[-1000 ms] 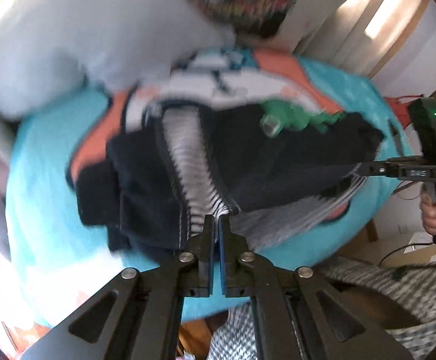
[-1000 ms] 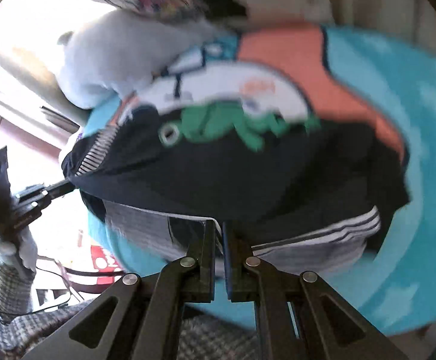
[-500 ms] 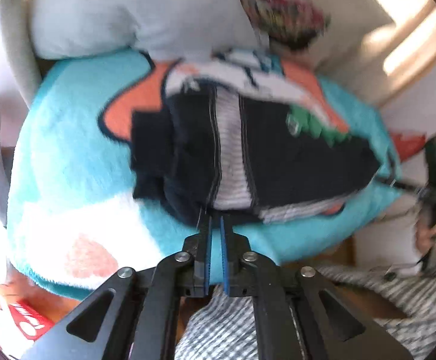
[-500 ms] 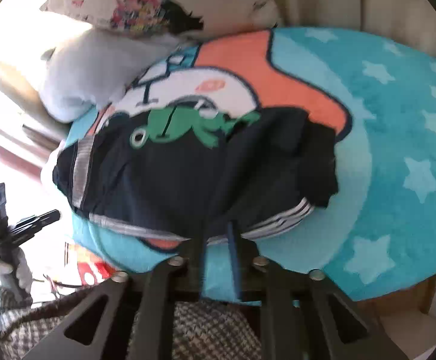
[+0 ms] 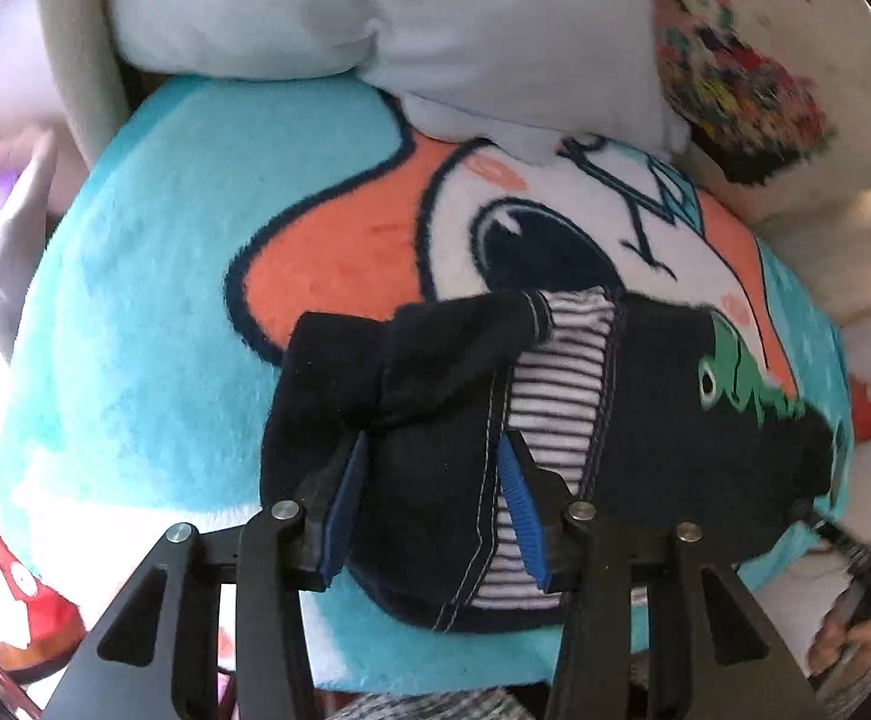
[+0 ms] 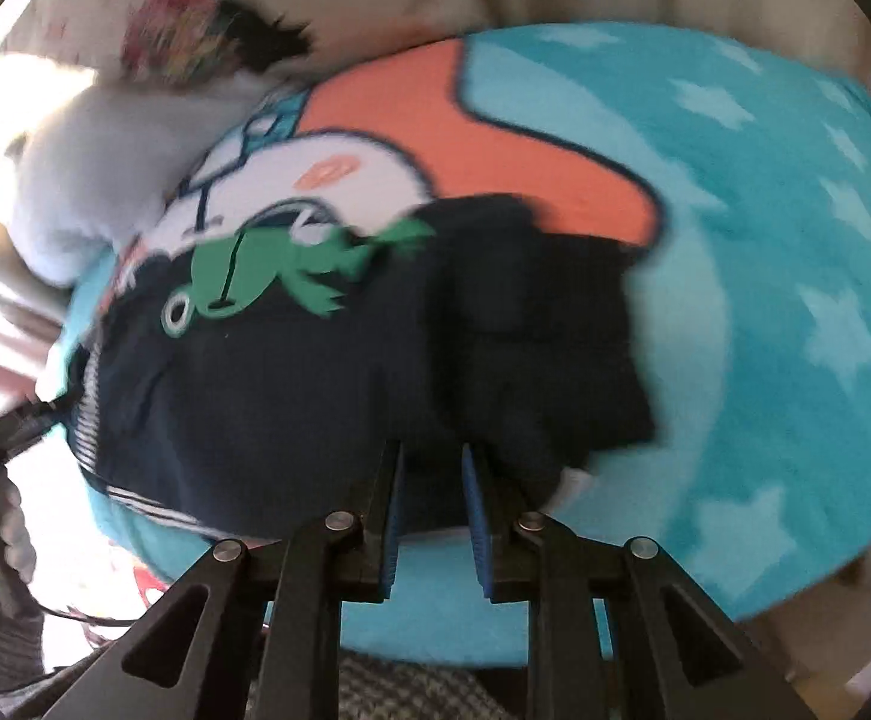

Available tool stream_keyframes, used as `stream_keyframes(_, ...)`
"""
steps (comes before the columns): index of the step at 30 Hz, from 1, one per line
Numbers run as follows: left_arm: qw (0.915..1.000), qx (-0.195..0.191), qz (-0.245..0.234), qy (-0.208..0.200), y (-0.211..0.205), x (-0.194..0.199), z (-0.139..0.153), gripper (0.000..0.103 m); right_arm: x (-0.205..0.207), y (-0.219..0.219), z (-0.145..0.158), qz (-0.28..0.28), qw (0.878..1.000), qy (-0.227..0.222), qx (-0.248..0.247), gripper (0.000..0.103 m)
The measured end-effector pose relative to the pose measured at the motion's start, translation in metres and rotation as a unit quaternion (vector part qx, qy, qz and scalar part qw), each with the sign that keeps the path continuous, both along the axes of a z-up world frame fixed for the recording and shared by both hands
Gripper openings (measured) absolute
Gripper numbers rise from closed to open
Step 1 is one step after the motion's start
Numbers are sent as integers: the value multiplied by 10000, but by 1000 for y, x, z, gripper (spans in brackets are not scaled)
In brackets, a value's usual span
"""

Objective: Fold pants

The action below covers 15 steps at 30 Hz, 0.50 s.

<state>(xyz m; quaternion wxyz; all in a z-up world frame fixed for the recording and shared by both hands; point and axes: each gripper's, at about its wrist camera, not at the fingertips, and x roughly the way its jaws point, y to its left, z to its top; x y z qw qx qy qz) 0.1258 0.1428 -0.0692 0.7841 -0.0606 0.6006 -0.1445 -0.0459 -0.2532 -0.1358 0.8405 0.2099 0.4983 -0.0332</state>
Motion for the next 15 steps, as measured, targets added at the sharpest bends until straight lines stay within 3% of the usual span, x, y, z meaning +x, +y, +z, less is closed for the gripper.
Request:
stream_keyframes(3,9998,-191,-33,-6,3,-2,0,45,-28,-35,10,-521,9978,-257,323,23)
stream_keyframes(5,9993,-369,72,73,9,1,-3,45,-32,-49,14,-766,9963,-321,200,31)
stream_keyframes(8,9984,-508,199,164,12,4,-6,45,-27,-57,20,-925,9943,-480,222,31)
stream_keyframes(13,9997,-239,35,31,6,0,-5,47,-2,-46,20,-914,9942,-557,-56,31)
stream_keyframes(15,9999,-92,-51,-38,1,-1,-5,48,7,-41,13,-674,9965,-465,179,31)
